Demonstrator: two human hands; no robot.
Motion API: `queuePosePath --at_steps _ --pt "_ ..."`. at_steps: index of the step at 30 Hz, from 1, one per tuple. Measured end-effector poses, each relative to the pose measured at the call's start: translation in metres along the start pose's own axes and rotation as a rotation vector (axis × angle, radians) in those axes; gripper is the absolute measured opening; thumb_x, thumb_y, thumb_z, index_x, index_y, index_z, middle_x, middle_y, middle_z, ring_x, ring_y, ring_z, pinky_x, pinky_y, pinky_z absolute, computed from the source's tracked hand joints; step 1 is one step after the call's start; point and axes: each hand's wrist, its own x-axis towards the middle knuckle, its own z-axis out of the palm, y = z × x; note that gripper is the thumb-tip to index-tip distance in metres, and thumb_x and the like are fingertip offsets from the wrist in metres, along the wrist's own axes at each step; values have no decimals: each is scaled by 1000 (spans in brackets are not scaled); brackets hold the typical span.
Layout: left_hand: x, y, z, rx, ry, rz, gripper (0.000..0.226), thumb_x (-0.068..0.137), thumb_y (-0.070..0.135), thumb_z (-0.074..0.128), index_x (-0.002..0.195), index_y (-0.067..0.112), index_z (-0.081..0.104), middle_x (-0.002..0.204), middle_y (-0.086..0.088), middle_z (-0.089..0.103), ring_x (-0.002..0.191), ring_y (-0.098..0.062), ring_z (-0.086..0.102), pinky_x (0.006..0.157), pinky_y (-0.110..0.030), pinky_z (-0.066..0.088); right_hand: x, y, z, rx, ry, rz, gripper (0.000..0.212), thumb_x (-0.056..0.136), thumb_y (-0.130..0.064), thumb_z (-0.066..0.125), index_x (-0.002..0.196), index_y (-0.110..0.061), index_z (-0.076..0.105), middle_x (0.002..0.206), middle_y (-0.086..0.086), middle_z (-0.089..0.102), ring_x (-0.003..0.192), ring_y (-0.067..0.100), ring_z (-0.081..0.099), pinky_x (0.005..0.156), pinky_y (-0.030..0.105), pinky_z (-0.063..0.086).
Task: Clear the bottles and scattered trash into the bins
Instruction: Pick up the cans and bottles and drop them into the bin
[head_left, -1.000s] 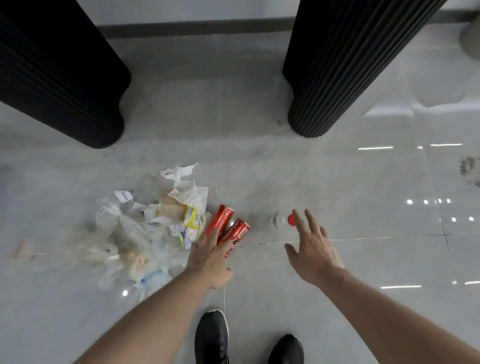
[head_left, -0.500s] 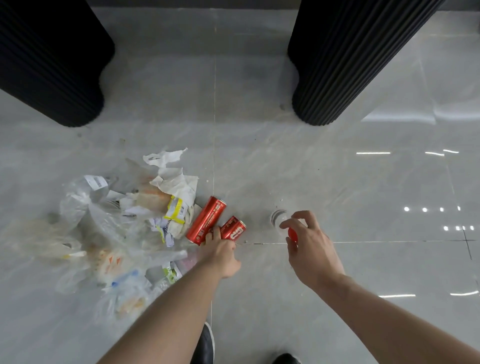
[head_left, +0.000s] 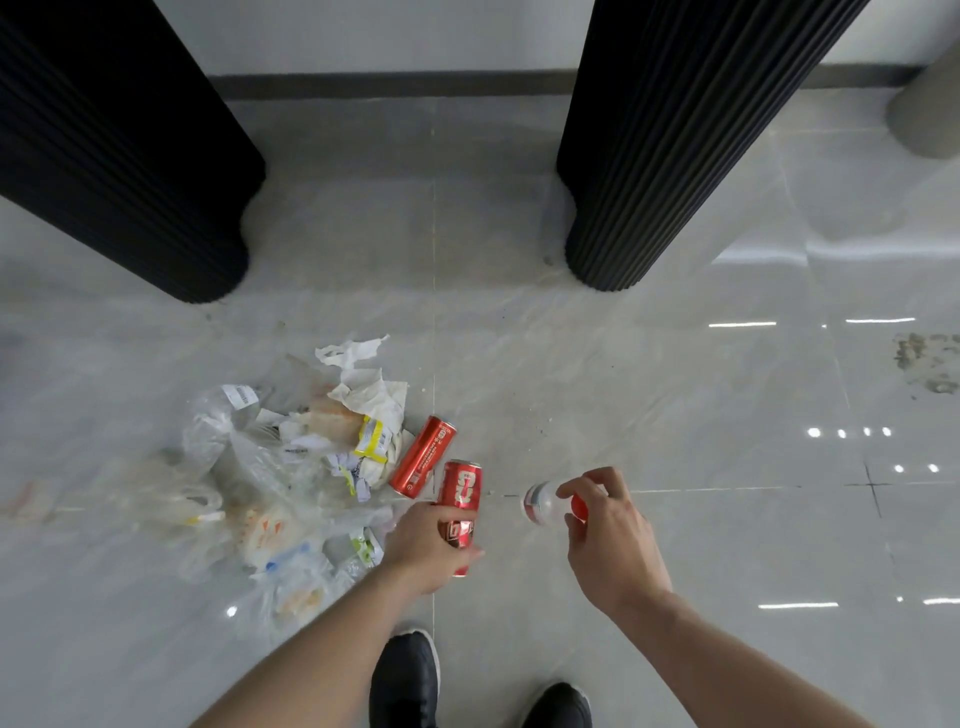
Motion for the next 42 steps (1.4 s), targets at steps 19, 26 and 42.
queuePosePath --at_steps 19,26,42 --pt "-306 148 -168 -50 250 39 68 72 28 76 133 40 48 118 11 57 105 -14 64 93 -37 54 -189 -160 -236 73 6 48 30 94 -8 58 120 -22 65 122 -5 53 87 16 58 77 25 44" --pt "-420 185 -227 -28 296 111 57 65 34 82 116 30 57 111 5 63 104 -23 62 90 -41 53 -279 -233 -317 105 47 43 31 94 -14 62 124 -24 63 124 -8 57 97 19 63 81 27 49" --pt "-465 285 -233 134 364 253 44 66 36 76 105 33 54 104 10 61 100 -17 61 80 -34 50 -311 -204 -426 33 148 -8 23 92 -19 65 114 -25 62 113 -12 58 88 13 60 76 32 54"
